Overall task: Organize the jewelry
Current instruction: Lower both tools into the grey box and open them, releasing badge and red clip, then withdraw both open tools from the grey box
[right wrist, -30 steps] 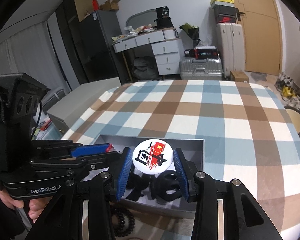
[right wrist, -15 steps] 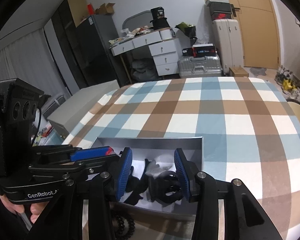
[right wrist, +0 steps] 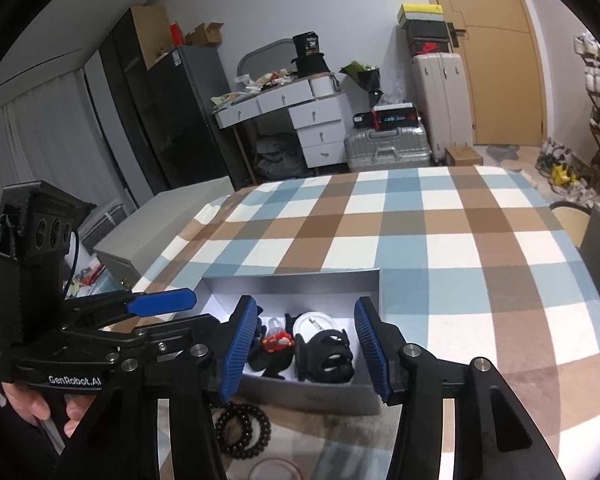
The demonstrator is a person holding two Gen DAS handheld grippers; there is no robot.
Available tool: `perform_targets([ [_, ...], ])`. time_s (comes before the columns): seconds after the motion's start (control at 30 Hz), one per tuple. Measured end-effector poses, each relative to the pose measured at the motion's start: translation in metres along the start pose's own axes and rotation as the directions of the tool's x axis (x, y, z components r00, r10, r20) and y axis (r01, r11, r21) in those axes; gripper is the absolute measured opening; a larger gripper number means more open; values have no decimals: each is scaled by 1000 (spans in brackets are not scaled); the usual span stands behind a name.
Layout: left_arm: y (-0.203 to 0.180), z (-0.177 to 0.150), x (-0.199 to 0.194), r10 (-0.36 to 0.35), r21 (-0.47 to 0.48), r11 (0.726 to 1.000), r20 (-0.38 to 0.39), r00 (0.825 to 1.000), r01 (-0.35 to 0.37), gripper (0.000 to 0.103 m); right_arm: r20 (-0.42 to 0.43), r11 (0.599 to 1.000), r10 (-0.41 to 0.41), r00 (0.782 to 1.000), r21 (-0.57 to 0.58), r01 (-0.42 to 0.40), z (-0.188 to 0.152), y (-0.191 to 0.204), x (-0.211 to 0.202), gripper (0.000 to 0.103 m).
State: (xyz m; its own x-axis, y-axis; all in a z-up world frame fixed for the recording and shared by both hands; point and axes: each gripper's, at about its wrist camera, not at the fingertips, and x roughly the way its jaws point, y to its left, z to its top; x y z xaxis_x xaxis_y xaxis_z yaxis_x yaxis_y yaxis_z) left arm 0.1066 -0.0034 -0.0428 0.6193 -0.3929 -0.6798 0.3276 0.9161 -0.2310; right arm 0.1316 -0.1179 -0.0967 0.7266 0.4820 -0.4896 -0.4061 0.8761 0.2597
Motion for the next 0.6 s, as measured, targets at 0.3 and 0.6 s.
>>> perform_targets([
  [0.3, -12, -4, -21, 38, 28, 999, 50, 998, -40, 60, 67, 1000, -4, 998, -23, 5, -3, 14, -31, 63],
  [0.6, -11, -14, -42, 103, -10, 995, 132, 986, -102, 80, 98, 999, -29, 995, -34, 33, -16, 21, -60, 73],
])
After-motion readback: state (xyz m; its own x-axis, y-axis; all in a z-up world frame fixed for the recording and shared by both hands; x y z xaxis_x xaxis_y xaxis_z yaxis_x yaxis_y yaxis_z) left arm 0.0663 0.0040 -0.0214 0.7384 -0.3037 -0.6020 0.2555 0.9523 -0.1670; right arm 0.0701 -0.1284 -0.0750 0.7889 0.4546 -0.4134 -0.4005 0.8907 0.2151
